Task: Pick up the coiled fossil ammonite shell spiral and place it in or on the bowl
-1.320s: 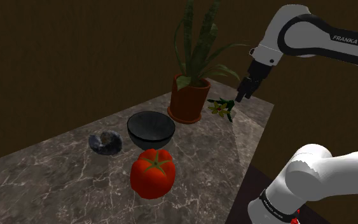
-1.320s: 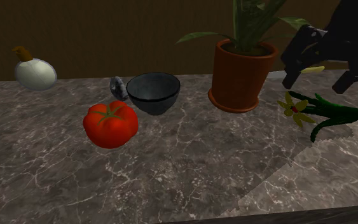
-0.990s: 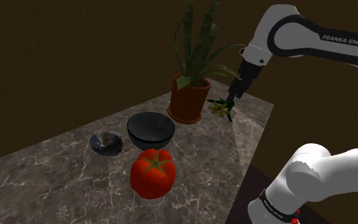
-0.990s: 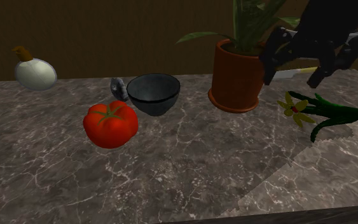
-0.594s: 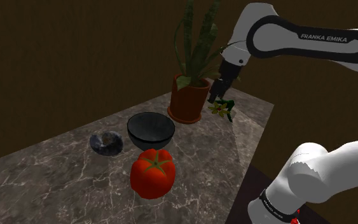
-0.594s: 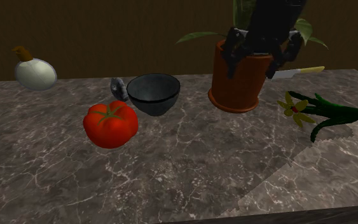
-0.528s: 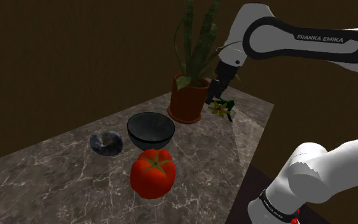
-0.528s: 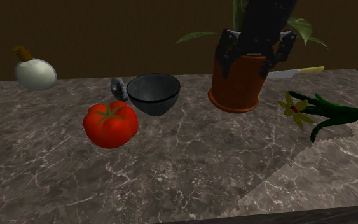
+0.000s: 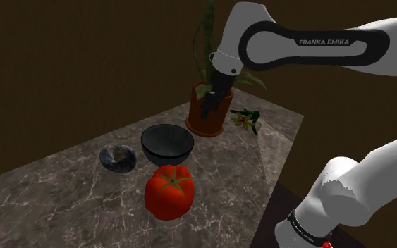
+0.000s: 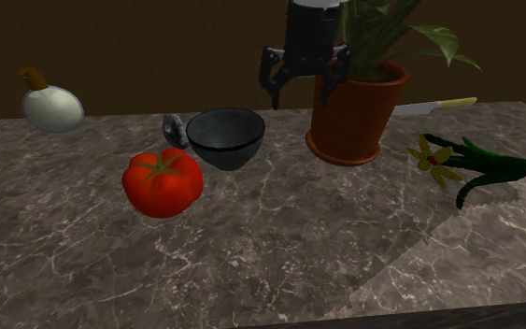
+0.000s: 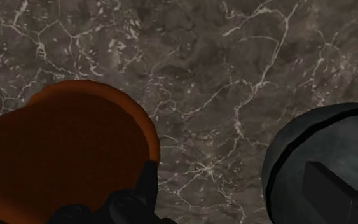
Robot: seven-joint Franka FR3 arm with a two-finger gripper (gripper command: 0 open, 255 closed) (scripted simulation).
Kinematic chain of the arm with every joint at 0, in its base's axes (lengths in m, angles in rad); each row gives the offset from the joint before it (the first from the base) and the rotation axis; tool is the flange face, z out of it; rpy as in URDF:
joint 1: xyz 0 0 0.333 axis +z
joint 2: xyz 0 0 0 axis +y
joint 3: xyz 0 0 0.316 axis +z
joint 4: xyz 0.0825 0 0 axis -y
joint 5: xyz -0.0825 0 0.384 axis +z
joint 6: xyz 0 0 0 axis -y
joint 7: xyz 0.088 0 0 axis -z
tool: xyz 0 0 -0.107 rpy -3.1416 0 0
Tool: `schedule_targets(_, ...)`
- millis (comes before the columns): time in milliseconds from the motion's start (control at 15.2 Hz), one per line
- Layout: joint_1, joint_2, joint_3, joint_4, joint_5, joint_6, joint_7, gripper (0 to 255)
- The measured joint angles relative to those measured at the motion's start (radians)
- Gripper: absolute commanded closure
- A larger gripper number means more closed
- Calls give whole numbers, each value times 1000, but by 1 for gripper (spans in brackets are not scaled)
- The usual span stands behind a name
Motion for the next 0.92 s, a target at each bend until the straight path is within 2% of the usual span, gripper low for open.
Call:
schedule_targets(462,50,194,95,149,-39,54,42,0)
schedule_targets(924,114,398,180,327,-123,78,101,0)
